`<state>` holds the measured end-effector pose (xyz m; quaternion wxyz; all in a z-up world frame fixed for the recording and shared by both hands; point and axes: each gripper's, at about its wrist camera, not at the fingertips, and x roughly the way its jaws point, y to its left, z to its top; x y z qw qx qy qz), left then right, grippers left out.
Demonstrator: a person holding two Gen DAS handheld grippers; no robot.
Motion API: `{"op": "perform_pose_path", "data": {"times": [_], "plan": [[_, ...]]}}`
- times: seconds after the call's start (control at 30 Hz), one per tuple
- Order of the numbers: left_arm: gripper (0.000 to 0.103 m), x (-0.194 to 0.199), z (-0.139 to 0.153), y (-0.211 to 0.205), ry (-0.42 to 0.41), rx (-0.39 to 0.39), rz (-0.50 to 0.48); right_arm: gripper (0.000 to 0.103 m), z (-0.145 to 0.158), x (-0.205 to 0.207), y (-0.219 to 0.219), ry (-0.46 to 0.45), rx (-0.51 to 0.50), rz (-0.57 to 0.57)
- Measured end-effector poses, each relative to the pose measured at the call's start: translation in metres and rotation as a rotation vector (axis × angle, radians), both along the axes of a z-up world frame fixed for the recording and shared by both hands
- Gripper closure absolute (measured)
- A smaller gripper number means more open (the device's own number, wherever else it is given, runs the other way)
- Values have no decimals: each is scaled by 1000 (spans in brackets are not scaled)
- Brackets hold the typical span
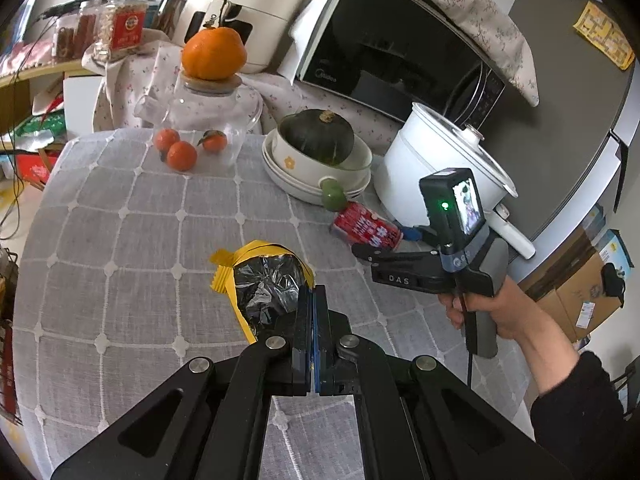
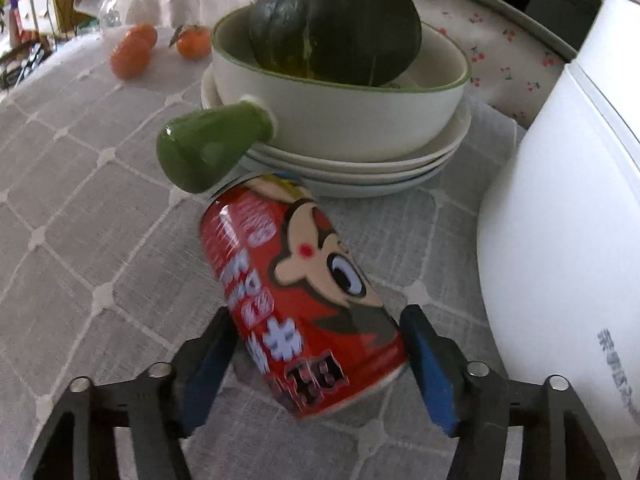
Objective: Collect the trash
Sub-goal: 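Grasp the red milk drink can with the right gripper, then carry the wrapper and can over the bin and open both grippers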
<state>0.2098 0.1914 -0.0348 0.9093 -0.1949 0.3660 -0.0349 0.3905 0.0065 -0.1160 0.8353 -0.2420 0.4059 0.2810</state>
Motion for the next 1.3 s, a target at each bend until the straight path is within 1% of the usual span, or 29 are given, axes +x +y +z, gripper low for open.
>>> {"op": "perform_pose_path", "data": {"times": [0.1, 0.17, 0.3, 0.37, 0.57, 0.67, 0.77, 0.83, 0.93, 1.0, 1.1, 1.23, 1.3], "plan": [[103, -3, 3, -3, -4, 0, -6, 42, 6, -13, -8, -5, 28, -18], [103, -6, 7, -3, -12, -15, -3, 44, 14, -25, -15, -5, 44, -38], [103, -12, 13, -9, -22, -36, -14, 45, 35, -57, -39, 21, 104, -99], [103, -17, 17, -18, -24, -37, -38, 45, 44, -77, -51, 24, 117, -136], [103, -34, 25, -52, -32, -1, -128, 45, 66, -147, -91, 0, 107, -250], [103, -46, 30, -80, -43, 27, -198, 45, 77, -185, -116, -1, 105, -326], [103, -56, 34, -108, -51, 37, -273, 45, 86, -217, -142, -5, 83, -389], [103, -63, 37, -134, -58, 38, -343, 45, 91, -240, -167, -8, 74, -450], [103, -72, 40, -170, -72, 48, -425, 45, 92, -267, -209, 20, 98, -554], [103, -79, 40, -200, -77, 59, -491, 45, 86, -284, -239, 42, 102, -642], [103, -90, 33, -247, -68, 80, -594, 45, 73, -306, -281, 87, 129, -738], [103, -104, 13, -308, -34, 137, -721, 45, 54, -328, -324, 129, 92, -833], [103, -112, 1, -337, -20, 175, -778, 45, 49, -337, -348, 156, 110, -873]]}}
